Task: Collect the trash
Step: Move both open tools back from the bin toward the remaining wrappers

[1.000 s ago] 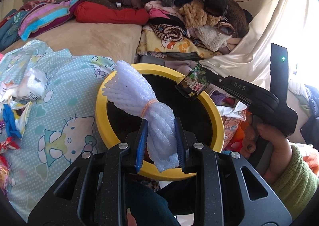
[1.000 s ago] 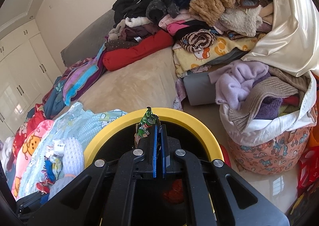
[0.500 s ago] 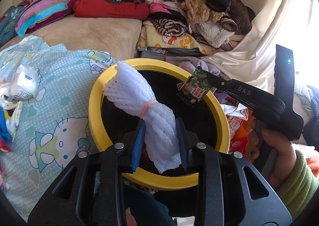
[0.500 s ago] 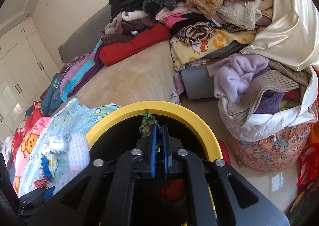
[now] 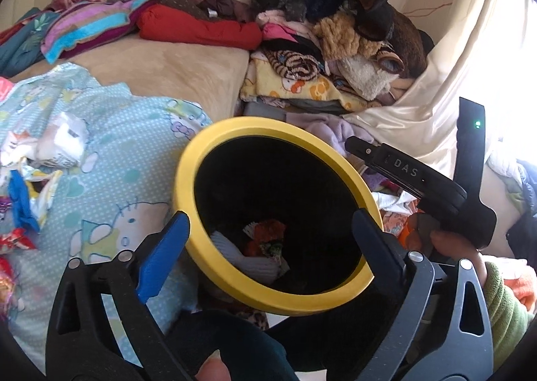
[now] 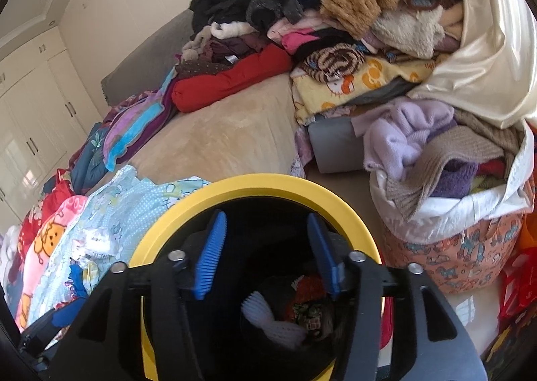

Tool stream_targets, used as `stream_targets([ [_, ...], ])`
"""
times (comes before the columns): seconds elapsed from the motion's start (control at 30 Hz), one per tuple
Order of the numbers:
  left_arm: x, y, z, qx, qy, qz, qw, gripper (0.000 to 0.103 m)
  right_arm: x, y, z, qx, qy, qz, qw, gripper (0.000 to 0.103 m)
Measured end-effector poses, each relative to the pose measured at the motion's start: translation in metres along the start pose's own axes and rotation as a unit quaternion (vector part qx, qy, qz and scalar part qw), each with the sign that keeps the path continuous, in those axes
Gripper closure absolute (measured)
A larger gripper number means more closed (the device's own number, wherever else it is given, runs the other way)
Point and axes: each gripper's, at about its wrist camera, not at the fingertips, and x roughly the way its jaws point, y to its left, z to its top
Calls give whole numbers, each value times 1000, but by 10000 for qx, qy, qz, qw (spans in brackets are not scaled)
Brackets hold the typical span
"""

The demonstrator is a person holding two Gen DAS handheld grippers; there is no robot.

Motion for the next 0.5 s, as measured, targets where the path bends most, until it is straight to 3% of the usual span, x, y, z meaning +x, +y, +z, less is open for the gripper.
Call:
stream_targets([
  [0.17,-15,9,3,-90,-198,219,9995,11,-6,12,1,-163,-90,81,9998,39],
  [0.5,-40,19,6,-167,-530,517,9971,11,-20,36,1,-388,-220,279,9986,29],
])
